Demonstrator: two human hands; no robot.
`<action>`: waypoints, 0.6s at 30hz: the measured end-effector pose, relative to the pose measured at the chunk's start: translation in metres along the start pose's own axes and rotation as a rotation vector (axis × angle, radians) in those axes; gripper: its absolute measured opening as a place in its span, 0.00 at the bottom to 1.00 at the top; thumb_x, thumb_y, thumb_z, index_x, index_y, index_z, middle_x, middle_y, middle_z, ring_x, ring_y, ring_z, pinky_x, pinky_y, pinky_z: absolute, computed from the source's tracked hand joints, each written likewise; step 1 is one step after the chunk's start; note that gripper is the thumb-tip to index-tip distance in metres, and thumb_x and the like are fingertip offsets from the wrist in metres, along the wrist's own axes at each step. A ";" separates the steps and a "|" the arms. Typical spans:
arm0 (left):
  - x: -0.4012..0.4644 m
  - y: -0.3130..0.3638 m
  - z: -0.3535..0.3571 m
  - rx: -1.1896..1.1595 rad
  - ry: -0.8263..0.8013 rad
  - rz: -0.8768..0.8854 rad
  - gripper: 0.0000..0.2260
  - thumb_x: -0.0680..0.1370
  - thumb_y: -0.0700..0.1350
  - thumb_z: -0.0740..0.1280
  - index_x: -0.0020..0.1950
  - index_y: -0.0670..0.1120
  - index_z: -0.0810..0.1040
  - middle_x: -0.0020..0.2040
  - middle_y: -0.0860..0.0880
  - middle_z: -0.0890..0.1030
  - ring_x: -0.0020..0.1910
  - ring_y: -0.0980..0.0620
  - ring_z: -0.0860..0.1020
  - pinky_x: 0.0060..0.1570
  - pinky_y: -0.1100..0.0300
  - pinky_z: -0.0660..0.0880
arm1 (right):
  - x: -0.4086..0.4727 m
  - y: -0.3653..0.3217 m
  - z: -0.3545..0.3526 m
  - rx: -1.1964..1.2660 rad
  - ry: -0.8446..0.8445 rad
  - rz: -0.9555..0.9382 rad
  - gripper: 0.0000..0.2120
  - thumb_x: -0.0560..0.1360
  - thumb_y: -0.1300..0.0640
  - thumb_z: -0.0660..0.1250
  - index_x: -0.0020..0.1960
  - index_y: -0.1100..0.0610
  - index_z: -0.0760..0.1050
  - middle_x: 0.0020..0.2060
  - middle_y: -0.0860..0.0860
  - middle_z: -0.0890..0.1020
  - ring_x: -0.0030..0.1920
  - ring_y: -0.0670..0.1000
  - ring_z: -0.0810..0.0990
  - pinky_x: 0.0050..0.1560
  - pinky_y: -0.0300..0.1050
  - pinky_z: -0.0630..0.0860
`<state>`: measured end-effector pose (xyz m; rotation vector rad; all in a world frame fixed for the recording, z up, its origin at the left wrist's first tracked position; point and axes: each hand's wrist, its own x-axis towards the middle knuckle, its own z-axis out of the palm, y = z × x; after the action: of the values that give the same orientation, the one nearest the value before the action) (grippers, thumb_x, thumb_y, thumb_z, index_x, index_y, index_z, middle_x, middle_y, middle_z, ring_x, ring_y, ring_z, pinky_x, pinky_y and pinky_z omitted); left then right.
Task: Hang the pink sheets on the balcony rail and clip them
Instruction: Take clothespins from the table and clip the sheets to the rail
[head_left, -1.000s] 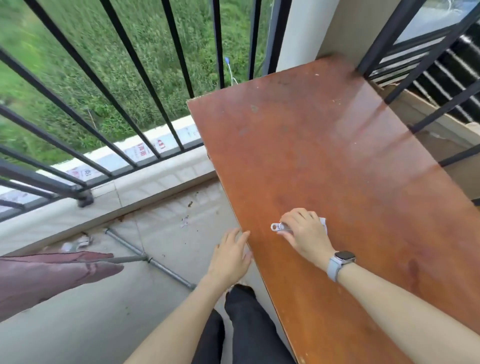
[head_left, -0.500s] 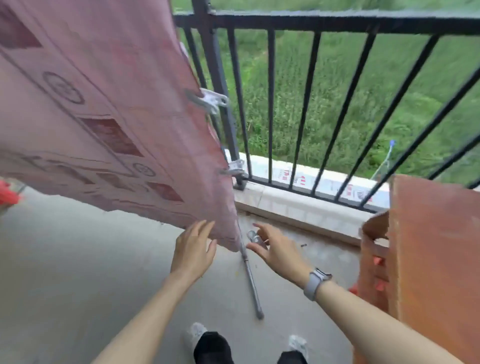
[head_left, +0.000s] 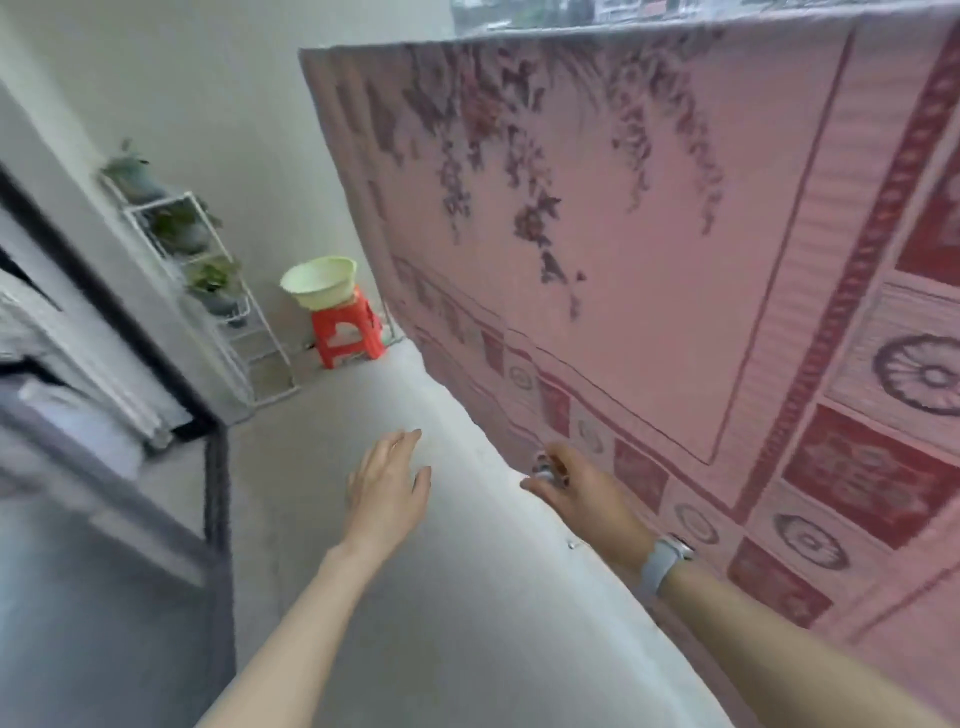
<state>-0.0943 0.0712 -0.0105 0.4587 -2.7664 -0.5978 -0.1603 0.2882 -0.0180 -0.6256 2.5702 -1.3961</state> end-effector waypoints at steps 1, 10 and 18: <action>0.017 -0.015 -0.013 0.007 0.035 -0.015 0.20 0.73 0.45 0.63 0.64 0.41 0.72 0.63 0.40 0.74 0.63 0.40 0.71 0.60 0.45 0.67 | 0.026 -0.013 0.012 0.008 -0.012 -0.028 0.12 0.71 0.50 0.69 0.50 0.51 0.69 0.39 0.42 0.76 0.40 0.43 0.74 0.40 0.38 0.66; 0.237 -0.123 -0.058 0.044 0.202 -0.008 0.22 0.75 0.48 0.59 0.68 0.43 0.67 0.68 0.44 0.68 0.68 0.45 0.64 0.67 0.53 0.58 | 0.290 -0.098 0.093 0.016 -0.057 -0.231 0.12 0.72 0.55 0.68 0.52 0.58 0.71 0.35 0.41 0.74 0.37 0.37 0.74 0.39 0.33 0.67; 0.483 -0.194 -0.100 -0.019 0.263 -0.011 0.21 0.77 0.42 0.62 0.69 0.44 0.66 0.68 0.46 0.68 0.68 0.47 0.64 0.67 0.58 0.58 | 0.554 -0.163 0.146 0.020 -0.038 -0.336 0.14 0.72 0.51 0.67 0.54 0.56 0.71 0.41 0.47 0.77 0.44 0.52 0.76 0.47 0.49 0.73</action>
<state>-0.4545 -0.3051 0.0866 0.5093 -2.5084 -0.5240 -0.5660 -0.1388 0.0718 -1.1111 2.5020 -1.4816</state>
